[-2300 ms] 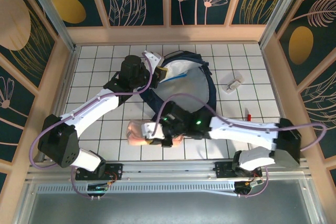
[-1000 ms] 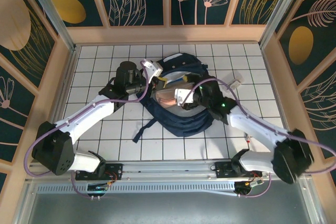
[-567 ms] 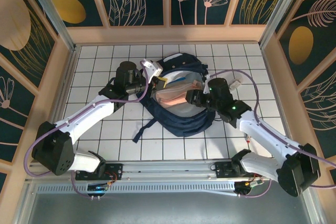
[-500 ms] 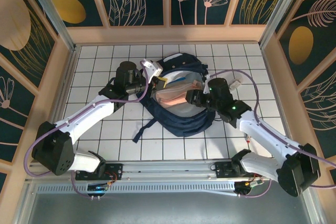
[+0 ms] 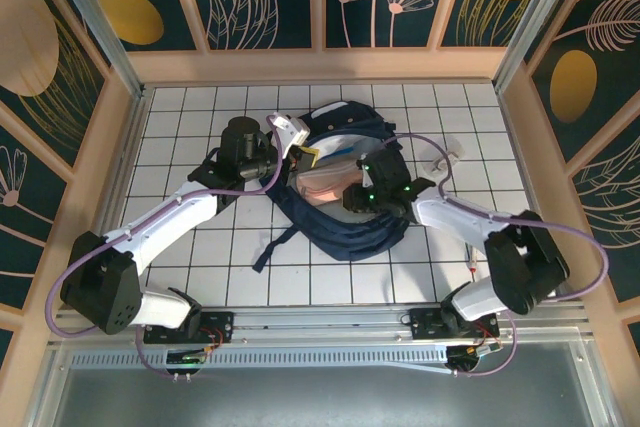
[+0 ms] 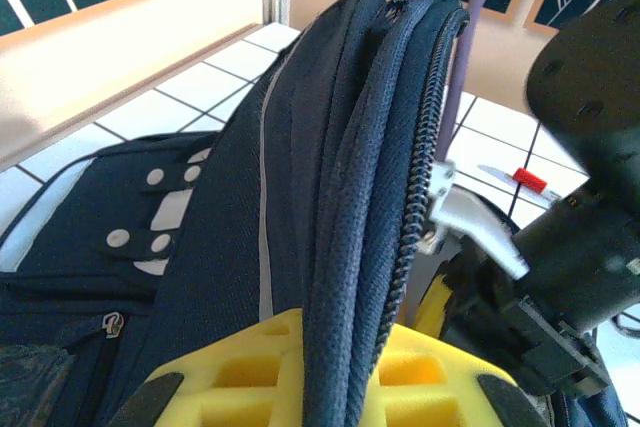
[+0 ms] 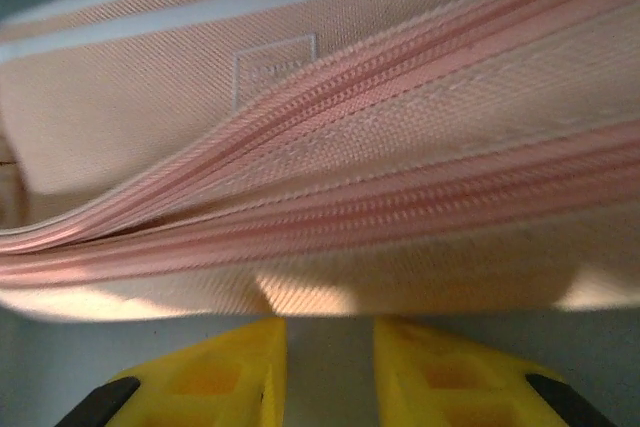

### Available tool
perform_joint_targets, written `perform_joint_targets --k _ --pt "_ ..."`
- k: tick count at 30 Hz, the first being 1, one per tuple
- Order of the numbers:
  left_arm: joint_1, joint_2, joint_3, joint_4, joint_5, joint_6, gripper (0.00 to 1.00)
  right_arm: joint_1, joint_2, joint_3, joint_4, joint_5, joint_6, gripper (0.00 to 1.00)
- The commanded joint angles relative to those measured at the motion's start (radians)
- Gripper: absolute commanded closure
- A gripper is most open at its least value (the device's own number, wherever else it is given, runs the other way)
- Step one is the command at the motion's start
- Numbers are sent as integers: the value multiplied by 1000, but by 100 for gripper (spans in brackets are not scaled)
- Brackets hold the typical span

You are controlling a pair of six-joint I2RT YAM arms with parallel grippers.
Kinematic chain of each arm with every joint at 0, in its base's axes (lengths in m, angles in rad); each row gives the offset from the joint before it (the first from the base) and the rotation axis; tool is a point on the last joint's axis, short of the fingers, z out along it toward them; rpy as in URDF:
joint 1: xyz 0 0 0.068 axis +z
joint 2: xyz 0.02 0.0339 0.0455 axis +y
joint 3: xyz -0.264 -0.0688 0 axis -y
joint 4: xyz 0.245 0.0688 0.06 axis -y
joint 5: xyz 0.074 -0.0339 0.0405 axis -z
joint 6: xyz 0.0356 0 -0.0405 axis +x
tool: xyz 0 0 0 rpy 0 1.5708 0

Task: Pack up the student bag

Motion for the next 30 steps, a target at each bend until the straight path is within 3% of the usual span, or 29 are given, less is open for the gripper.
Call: perform_joint_targets --k 1,15,19,30 --pt "-2 -39 39 102 59 -8 100 17 63 43 100 55 -29 69" --pt "-2 -43 13 133 73 -31 100 -45 297 209 341 256 -133 59" --pt "-2 -49 -3 142 68 -30 100 -78 305 204 374 199 -101 53" --pt "-2 -53 -3 169 62 -36 100 -83 2 11 334 130 4 46"
